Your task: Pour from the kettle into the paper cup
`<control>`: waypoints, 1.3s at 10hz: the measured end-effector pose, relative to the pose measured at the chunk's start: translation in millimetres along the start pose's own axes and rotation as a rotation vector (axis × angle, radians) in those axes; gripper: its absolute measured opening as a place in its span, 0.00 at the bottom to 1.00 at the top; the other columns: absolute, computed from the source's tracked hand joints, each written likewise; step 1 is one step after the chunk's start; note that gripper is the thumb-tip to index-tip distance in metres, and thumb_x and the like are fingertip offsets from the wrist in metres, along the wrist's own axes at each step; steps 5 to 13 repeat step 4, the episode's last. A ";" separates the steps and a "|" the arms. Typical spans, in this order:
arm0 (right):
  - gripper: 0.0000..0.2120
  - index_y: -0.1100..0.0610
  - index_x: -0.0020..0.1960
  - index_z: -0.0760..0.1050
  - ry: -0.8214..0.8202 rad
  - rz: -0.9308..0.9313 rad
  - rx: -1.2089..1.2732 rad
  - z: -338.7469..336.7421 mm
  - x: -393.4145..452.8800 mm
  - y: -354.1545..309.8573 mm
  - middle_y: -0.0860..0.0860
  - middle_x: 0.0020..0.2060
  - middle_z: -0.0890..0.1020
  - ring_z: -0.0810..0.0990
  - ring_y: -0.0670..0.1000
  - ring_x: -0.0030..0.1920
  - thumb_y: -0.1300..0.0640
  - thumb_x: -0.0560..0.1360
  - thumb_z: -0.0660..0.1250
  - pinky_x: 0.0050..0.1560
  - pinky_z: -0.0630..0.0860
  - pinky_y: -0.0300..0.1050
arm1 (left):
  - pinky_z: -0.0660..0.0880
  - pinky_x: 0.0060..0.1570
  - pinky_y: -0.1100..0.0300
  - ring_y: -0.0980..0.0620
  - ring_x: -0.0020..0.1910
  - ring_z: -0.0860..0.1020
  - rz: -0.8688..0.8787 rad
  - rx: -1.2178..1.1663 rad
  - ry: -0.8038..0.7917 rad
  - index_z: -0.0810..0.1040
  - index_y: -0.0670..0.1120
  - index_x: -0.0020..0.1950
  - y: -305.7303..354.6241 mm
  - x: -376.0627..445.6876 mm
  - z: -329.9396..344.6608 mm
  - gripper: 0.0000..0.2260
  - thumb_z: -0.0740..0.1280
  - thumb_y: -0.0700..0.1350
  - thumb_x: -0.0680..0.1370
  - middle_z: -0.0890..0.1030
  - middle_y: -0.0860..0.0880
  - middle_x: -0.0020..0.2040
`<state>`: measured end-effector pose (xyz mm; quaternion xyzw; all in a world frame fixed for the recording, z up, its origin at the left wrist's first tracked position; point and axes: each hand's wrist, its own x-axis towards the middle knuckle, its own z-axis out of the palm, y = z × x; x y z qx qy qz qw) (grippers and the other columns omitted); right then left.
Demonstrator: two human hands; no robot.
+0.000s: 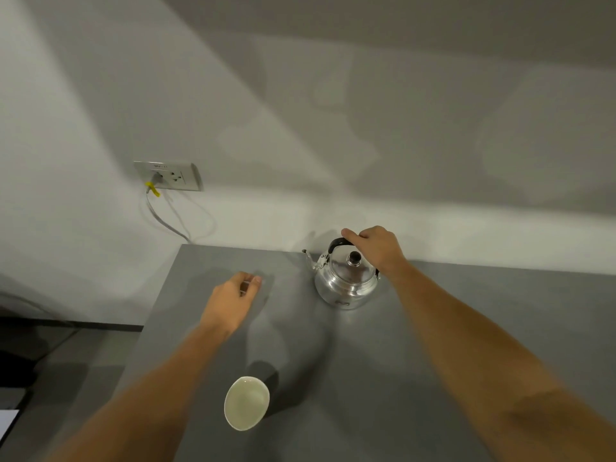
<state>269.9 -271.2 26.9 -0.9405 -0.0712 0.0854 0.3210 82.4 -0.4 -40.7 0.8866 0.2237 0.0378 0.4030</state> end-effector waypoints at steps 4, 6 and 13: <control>0.22 0.56 0.41 0.78 0.041 -0.091 -0.155 -7.2 -9.7 -9.2 0.51 0.36 0.80 0.78 0.54 0.41 0.39 0.79 0.60 0.40 0.73 0.47 | 0.72 0.47 0.58 0.49 0.46 0.81 0.070 0.003 0.041 0.81 0.50 0.57 29.0 -10.1 -16.3 0.16 0.62 0.59 0.82 0.85 0.50 0.46; 0.22 0.56 0.41 0.78 0.041 -0.091 -0.155 -7.2 -9.7 -9.2 0.51 0.36 0.80 0.78 0.54 0.41 0.39 0.79 0.60 0.40 0.73 0.47 | 0.72 0.47 0.58 0.49 0.46 0.81 0.070 0.003 0.041 0.81 0.50 0.57 29.0 -10.1 -16.3 0.16 0.62 0.59 0.82 0.85 0.50 0.46; 0.22 0.56 0.41 0.78 0.041 -0.091 -0.155 -7.2 -9.7 -9.2 0.51 0.36 0.80 0.78 0.54 0.41 0.39 0.79 0.60 0.40 0.73 0.47 | 0.72 0.47 0.58 0.49 0.46 0.81 0.070 0.003 0.041 0.81 0.50 0.57 29.0 -10.1 -16.3 0.16 0.62 0.59 0.82 0.85 0.50 0.46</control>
